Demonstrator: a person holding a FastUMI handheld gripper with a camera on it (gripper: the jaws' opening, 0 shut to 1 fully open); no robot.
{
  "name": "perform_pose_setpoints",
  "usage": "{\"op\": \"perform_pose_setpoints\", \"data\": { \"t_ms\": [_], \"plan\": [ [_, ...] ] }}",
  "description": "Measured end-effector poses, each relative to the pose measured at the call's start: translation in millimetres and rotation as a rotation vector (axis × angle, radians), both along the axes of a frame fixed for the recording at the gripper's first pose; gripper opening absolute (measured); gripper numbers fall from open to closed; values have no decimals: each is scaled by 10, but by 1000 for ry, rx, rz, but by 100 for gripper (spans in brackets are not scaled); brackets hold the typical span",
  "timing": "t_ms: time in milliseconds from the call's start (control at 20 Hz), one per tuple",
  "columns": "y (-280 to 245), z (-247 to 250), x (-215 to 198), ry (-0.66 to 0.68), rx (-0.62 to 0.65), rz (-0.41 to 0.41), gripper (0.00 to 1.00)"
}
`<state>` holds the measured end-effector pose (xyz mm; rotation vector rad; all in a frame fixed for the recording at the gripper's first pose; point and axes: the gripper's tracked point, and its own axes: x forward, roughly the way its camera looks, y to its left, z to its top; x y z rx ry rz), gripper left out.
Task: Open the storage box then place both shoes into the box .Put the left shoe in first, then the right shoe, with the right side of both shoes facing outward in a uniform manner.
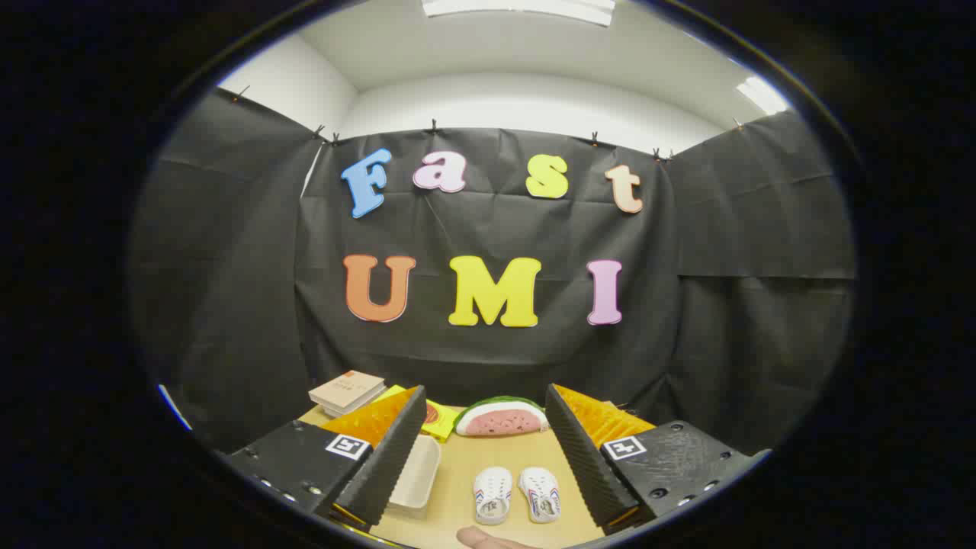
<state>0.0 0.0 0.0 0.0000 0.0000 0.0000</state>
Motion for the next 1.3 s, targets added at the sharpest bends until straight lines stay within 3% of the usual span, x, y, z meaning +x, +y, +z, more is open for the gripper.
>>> {"op": "perform_pose_setpoints", "data": {
  "t_ms": [500, 950, 1150, 1300],
  "plan": [
    [-80, -49, 31, -1, 21, -34, 95],
    [-511, -254, 230, 27, 75, -59, 95],
    [-658, -438, 579, 71, 88, -3, 95],
    [-676, -686, 892, 145, 104, 82, 94]
  ]
}}
